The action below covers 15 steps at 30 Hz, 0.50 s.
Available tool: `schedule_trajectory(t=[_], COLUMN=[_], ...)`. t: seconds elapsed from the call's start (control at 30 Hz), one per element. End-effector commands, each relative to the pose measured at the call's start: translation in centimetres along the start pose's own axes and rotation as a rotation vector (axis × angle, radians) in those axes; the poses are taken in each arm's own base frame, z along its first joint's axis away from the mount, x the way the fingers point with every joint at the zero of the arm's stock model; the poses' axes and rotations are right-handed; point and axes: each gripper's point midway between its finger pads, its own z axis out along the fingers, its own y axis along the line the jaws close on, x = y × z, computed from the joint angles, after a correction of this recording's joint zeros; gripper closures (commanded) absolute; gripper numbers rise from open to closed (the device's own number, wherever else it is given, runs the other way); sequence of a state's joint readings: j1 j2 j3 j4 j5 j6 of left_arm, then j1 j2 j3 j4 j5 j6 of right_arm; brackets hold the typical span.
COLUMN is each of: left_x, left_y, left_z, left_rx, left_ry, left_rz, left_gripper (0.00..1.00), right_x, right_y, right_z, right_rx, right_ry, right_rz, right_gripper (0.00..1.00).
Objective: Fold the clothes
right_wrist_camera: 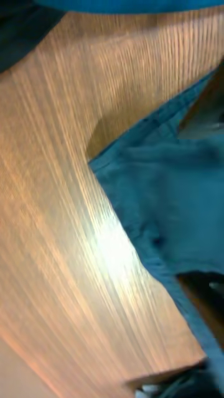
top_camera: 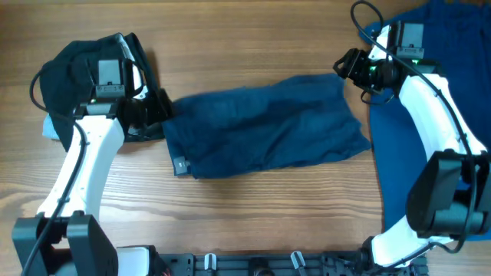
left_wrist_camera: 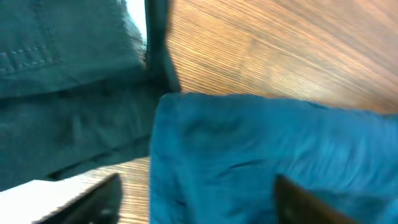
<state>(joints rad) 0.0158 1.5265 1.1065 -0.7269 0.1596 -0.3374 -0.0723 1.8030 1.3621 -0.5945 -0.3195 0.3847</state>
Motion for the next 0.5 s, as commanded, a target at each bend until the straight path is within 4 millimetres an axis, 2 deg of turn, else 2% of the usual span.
schedule_trajectory(t=[0.0,0.07,0.13,0.2,0.23,0.3,0.37,0.43,0.47], left_x=[-0.7,-0.5,0.2,1.1,1.5,1.9,2.3,2.9,3.4], left_y=[1.2,1.5,1.4,1.0,0.8,0.6,0.7,0.2,-0.4], left_z=[-1.0,-1.7,-2.5,-2.8,-2.8,-2.8,-2.8,-2.8,-2.8], left_rx=[-0.052,-0.054,-0.049,-0.021,-0.011,0.002,-0.002,0.021,0.048], left_ry=[-0.034,-0.035,-0.020,0.017,0.032,0.054,0.067,0.094,0.113], left_rz=[-0.021,-0.030,-0.031,-0.034,-0.036,-0.038,-0.038,-0.017,0.002], left_gripper=[0.07,0.05,0.05,0.05,0.05,0.09,0.16,0.34,0.51], right_x=[-0.4,0.8,3.5,5.6,6.6,7.8,7.6,7.3,7.3], right_y=[-3.3,-5.6,-8.3,-9.4,-9.3,-7.3,-5.4,-3.6,-3.0], right_z=[-0.9,-1.8,-3.1,-3.6,-3.6,-2.7,-1.6,-0.3,0.2], right_rx=[0.090,0.134,0.192,0.206,0.187,0.057,-0.042,-0.099,-0.107], right_ry=[0.000,0.059,0.169,0.253,0.292,0.332,0.306,0.271,0.264], right_rz=[0.053,0.107,0.200,0.191,0.162,0.091,0.028,-0.007,-0.006], right_gripper=[0.25,0.24,0.24,0.25,0.25,0.29,0.54,0.72,0.78])
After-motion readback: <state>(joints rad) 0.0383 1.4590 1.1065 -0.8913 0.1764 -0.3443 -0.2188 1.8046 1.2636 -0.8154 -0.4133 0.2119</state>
